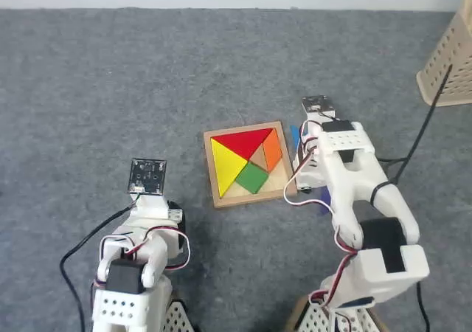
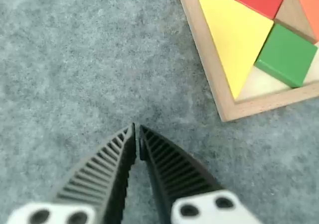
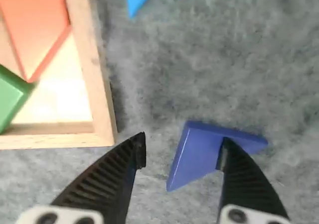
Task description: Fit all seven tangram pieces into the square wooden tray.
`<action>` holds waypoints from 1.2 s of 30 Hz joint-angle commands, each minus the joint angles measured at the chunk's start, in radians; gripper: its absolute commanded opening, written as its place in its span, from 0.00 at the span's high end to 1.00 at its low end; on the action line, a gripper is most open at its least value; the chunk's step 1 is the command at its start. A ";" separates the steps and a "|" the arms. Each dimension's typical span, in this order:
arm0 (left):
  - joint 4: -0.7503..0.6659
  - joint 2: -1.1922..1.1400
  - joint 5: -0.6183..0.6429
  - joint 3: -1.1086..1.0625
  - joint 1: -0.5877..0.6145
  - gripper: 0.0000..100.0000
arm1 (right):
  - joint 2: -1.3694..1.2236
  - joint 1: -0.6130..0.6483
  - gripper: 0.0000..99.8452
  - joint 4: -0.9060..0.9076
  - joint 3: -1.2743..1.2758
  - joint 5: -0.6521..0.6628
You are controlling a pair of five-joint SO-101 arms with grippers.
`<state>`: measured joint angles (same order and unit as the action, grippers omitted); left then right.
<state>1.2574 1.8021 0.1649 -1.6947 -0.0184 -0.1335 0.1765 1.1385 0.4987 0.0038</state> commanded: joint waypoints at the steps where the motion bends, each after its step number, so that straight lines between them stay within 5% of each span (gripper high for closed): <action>1: 0.005 0.015 -0.005 0.008 0.002 0.99 | -0.016 -0.035 0.76 0.004 -0.003 -0.006; 7: 0.005 0.015 -0.005 0.008 0.002 0.99 | 0.243 -0.035 0.76 0.010 0.002 -0.029; 13: 0.005 0.015 -0.005 0.008 0.002 0.99 | 0.395 -0.039 0.76 0.016 0.117 -0.189; 36: 0.005 0.015 -0.005 0.008 0.002 0.99 | -0.071 -0.096 0.81 -0.015 -0.126 -0.301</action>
<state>1.2574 1.8021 0.1649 -1.6947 -0.0184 -0.2010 0.1105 1.1385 0.4542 -0.2263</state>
